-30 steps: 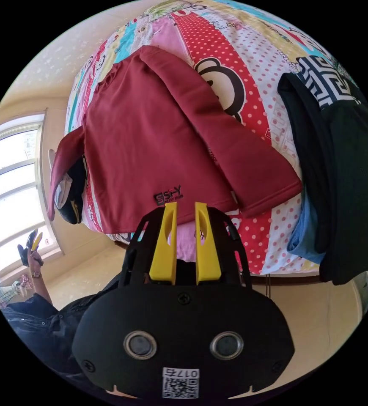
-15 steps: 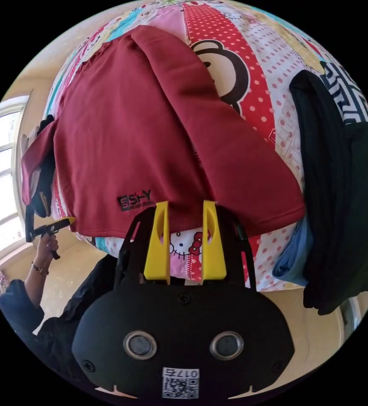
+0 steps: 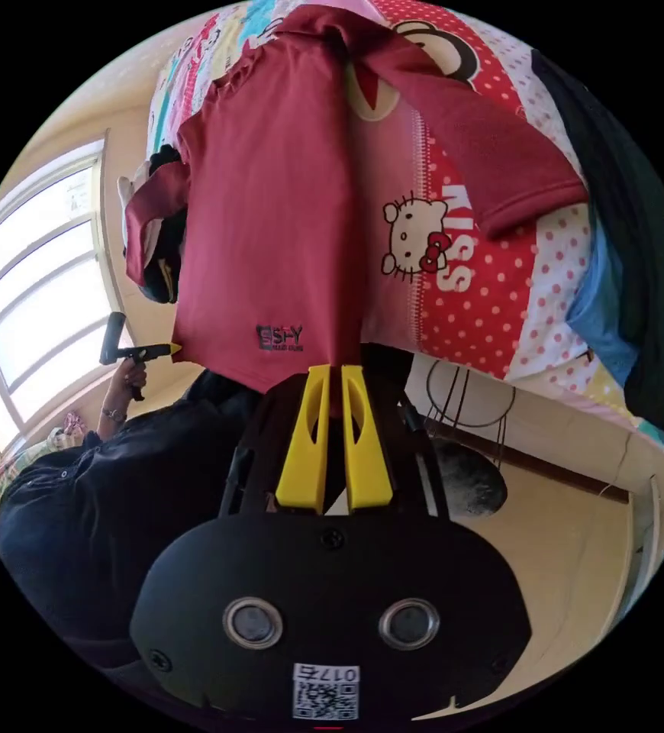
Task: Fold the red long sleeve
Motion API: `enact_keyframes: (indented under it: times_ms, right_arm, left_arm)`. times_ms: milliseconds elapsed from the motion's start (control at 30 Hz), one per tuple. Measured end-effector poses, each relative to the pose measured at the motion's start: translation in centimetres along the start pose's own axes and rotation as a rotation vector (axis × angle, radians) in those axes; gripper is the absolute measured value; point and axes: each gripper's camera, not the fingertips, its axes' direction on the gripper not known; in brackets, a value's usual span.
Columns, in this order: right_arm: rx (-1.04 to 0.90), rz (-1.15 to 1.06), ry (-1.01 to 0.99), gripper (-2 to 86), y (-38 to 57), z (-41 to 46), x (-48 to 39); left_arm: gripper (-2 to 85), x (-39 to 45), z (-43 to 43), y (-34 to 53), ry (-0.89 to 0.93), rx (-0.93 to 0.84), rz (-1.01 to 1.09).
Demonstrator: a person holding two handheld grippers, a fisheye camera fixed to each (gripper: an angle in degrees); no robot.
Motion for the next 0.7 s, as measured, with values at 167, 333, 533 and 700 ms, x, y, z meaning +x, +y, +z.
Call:
enact_keyframes:
  times_ms: [167, 333, 533, 700]
  right_arm:
    - [0.453, 0.228, -0.065, 10.4, 0.9, -4.8, 5.3]
    - [0.462, 0.348, -0.1, 11.6, -3.0, -3.3, 9.4]
    - [0.504, 0.141, -0.203, 3.6, 1.2, -10.7, 4.3]
    - [0.664, 0.207, 0.027, 3.1, 12.2, -21.7, 5.3]
  left_arm:
    - [7.5, -0.7, -3.2, 3.6, -0.033, 0.048, -0.014]
    - [8.2, 0.7, -5.6, 5.1, -0.12, 0.067, 0.017]
    - [6.6, 3.0, -7.8, 6.2, -0.165, 0.043, 0.08]
    - [6.4, 3.5, -10.0, 6.6, -0.083, 0.102, 0.091]
